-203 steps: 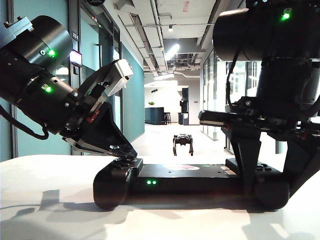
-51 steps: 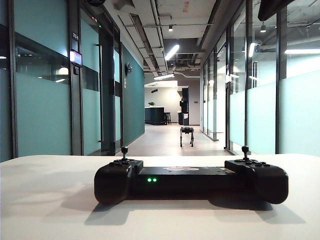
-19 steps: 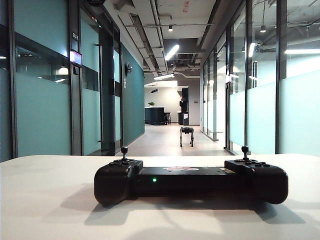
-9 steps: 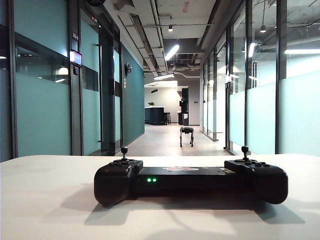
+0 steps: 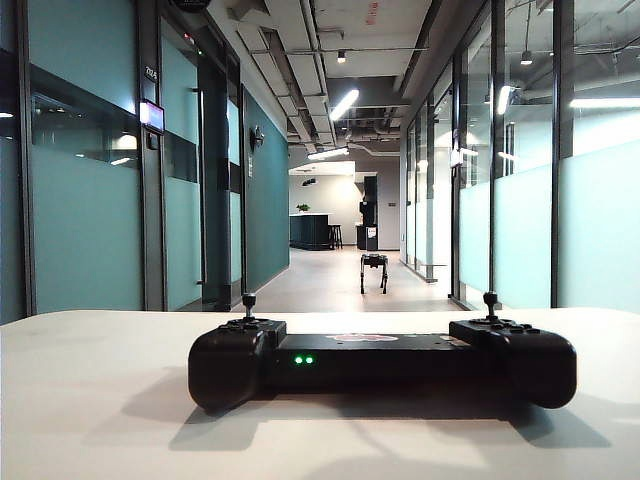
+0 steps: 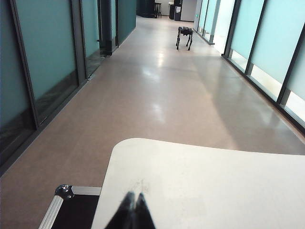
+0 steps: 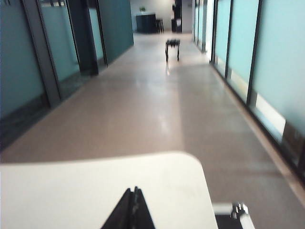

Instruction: Push the left joystick on the remote control sitting on the white table forward to make the robot dog walk in a straight line until it approaches the door.

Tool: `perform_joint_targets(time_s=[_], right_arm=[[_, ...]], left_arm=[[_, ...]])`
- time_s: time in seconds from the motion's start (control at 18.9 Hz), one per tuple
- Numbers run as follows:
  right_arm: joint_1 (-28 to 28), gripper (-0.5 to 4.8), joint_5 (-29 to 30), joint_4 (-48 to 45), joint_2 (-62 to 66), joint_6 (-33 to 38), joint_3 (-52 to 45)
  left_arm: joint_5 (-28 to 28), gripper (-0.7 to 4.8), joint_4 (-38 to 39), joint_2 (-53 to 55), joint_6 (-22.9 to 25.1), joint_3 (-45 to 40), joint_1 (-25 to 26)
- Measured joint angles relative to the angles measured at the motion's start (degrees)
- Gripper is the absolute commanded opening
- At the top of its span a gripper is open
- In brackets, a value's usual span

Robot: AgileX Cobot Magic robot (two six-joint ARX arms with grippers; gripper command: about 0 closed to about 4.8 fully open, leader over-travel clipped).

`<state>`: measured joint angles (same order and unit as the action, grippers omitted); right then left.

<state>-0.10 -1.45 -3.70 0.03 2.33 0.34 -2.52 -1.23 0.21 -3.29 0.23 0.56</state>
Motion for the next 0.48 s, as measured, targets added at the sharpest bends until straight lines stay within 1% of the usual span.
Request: perform_joint_targets(time_s=[0.16, 0.48], right_arm=[[0.0, 0.00, 0.0, 3.5, 0.0, 0.0, 0.0], [0.0, -0.01, 0.0, 2.9, 0.0, 0.0, 0.0]], left_arm=[[0.0, -0.05, 0.0, 0.0, 0.0, 0.0, 0.0], [0.0, -0.05, 0.0, 0.0, 0.0, 0.0, 0.0]])
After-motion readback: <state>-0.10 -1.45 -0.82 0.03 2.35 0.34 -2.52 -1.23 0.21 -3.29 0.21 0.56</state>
